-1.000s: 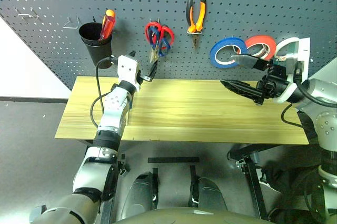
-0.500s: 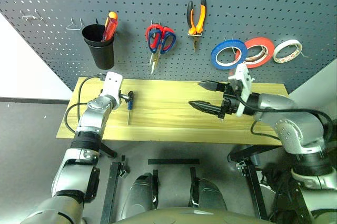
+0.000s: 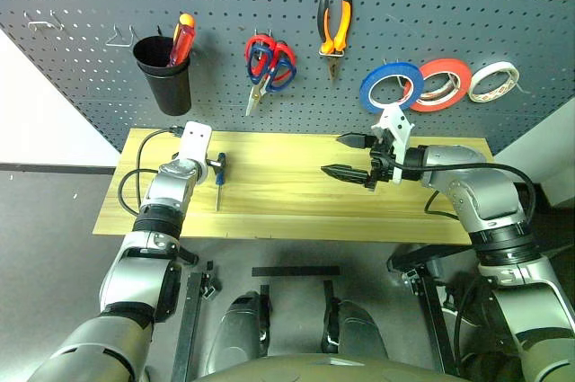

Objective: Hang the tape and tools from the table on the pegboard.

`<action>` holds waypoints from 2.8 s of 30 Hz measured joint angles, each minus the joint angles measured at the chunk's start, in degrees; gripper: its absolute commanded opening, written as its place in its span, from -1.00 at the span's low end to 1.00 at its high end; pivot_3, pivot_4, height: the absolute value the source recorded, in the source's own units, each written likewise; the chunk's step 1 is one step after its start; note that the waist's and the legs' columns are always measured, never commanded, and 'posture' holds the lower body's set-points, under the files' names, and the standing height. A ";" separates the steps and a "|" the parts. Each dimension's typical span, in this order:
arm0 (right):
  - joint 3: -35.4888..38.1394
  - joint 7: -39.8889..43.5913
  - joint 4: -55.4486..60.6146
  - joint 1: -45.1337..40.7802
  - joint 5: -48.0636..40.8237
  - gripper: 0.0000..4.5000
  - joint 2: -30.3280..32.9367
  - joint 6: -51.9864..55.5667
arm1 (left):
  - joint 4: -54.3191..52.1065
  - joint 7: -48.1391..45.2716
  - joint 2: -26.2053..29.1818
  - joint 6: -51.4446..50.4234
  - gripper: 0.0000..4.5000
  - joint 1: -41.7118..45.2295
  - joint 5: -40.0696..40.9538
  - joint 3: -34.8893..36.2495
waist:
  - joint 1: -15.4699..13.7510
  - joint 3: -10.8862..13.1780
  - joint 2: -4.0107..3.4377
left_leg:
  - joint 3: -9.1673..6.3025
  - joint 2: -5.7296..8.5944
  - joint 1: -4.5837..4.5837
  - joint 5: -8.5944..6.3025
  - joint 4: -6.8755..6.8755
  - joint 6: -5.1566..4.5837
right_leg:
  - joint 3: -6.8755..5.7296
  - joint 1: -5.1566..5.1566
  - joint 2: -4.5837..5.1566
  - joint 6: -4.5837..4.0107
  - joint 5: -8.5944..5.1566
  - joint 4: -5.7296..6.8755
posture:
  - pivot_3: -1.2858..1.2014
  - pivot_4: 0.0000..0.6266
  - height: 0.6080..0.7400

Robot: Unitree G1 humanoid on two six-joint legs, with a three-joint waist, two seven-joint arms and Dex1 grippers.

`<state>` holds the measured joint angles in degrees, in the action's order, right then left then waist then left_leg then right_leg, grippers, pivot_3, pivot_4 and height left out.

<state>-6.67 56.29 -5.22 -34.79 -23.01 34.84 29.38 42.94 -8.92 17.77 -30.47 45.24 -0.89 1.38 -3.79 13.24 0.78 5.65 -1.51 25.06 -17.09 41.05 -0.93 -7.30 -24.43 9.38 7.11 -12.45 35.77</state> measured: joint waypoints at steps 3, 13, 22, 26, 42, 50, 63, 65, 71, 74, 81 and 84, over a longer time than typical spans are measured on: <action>0.00 1.36 -0.22 -0.05 1.48 1.00 0.38 -0.60 | -0.36 0.24 -1.22 -2.04 0.99 0.13 0.35 0.01 | 0.06 1.03 0.00 | 0.01 0.00 -0.01 0.00 0.01 0.00 | 0.04 -0.01 0.01 0.00 0.00 0.02 | 0.16 0.06 0.56; 0.00 4.72 -2.65 -0.32 3.86 1.00 1.79 -1.14 | -5.22 2.33 -4.08 -10.24 0.99 -1.21 2.59 2.30 | 0.14 4.14 -0.12 | 0.10 -0.01 -0.02 0.00 -0.01 0.00 | 0.09 -0.16 0.09 0.01 -0.01 0.22 | 0.14 0.19 0.56; -1.22 6.57 -4.33 -2.82 5.97 1.00 -0.03 -4.77 | -5.76 5.20 -4.95 -12.49 0.99 -0.81 3.57 4.81 | 0.21 4.30 -0.15 | 0.14 -0.03 -0.07 0.00 -0.03 0.00 | 0.11 -0.16 0.10 0.01 -0.01 0.23 | 0.14 0.17 0.56; -1.56 7.52 -5.58 -2.93 6.13 1.00 -0.74 -6.91 | -5.68 5.59 -5.34 -12.39 0.73 -0.78 4.09 5.25 | 0.16 4.31 -0.15 | 0.15 -0.02 -0.07 0.00 -0.03 0.00 | 0.12 -0.16 0.11 0.01 -0.01 0.22 | 0.14 0.14 0.56; -1.37 8.47 -5.88 -2.91 7.03 1.00 -0.67 -9.53 | -8.43 3.98 -4.74 -11.12 -0.79 -2.95 5.41 6.88 | 0.14 4.31 -0.15 | 0.18 -0.01 -0.06 0.00 -0.08 0.01 | 0.11 -0.16 0.12 0.02 -0.02 0.18 | 0.15 -0.09 0.56; 5.54 7.80 7.92 5.52 0.04 1.00 2.61 -2.64 | -25.12 -12.02 -0.91 6.18 -0.79 -13.49 8.14 4.11 | -0.05 4.12 -0.15 | 0.11 -0.01 0.13 0.00 -0.08 0.03 | 0.00 -0.21 0.12 0.01 -0.01 0.00 | 0.17 -0.32 0.56; 14.97 1.75 20.74 9.52 -11.74 1.00 4.46 6.29 | -33.82 -34.70 -2.55 38.97 -0.79 -13.16 27.09 11.83 | -0.32 2.04 0.05 | 0.10 0.02 0.28 -0.01 -0.08 0.02 | -0.12 -0.14 0.06 0.01 0.09 -0.38 | 0.17 -0.60 0.56; 15.30 1.38 20.74 8.31 -12.35 1.00 4.50 6.46 | -33.73 -33.76 -2.75 39.73 -0.79 -10.21 28.75 13.16 | -0.33 1.50 0.08 | 0.10 0.03 0.27 -0.01 -0.08 0.00 | -0.13 -0.10 0.06 0.03 0.10 -0.42 | 0.17 -0.62 0.56; 16.64 0.64 20.73 5.44 -15.81 1.00 4.81 7.76 | -33.09 -30.36 -1.44 37.26 -0.79 -1.57 35.32 17.39 | -0.32 0.48 0.13 | 0.07 0.02 0.26 -0.01 -0.08 0.00 | -0.15 -0.08 0.03 0.04 0.11 -0.42 | 0.18 -0.66 0.56; 17.22 0.46 20.70 3.77 -17.59 1.00 5.07 8.26 | -32.27 -30.28 0.81 35.72 -0.79 0.70 36.68 18.16 | -0.25 0.13 0.14 | 0.08 0.02 0.26 -0.01 -0.09 0.00 | -0.15 -0.08 0.00 0.04 0.11 -0.42 | 0.18 -0.68 0.56; 16.74 -0.73 19.28 -0.43 -18.37 1.00 4.45 8.61 | -22.60 -30.59 5.89 37.55 -0.79 5.88 33.16 18.47 | -0.29 -0.85 0.31 | 0.06 0.00 0.25 -0.01 -0.08 0.00 | -0.15 -0.05 -0.08 0.04 0.11 -0.43 | 0.18 -0.70 0.56; 16.03 -1.00 18.96 -0.77 -18.38 1.00 3.94 8.57 | -18.14 -29.94 7.38 40.10 -0.79 8.51 30.14 18.48 | -0.33 -0.97 0.40 | 0.06 0.00 0.26 -0.01 -0.08 0.00 | -0.14 -0.04 -0.08 0.04 0.11 -0.46 | 0.18 -0.69 0.56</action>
<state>9.36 55.28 13.74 -35.56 -41.39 38.79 37.94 24.80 -38.87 25.15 9.63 53.75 29.25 19.86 -4.12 12.27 1.18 5.72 -1.50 25.32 -17.10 40.97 -0.93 -7.45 -24.47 9.30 7.14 -12.34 35.30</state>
